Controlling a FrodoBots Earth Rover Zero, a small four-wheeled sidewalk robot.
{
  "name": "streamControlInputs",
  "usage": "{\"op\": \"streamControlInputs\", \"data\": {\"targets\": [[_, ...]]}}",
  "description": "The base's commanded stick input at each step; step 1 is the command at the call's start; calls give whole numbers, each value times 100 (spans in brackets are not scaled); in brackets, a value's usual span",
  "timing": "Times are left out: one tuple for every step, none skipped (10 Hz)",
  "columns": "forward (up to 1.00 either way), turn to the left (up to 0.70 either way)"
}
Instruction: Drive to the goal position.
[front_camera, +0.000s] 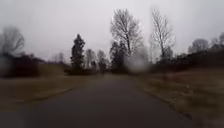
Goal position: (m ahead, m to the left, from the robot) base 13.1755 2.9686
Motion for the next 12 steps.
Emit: {"op": "streamControlInputs", "data": {"targets": [[70, 0], [70, 0], [70, 0], [70, 0], [70, 0], [70, 0], [70, 0], [70, 0], [70, 0], [70, 0], [70, 0], [70, 0]]}}
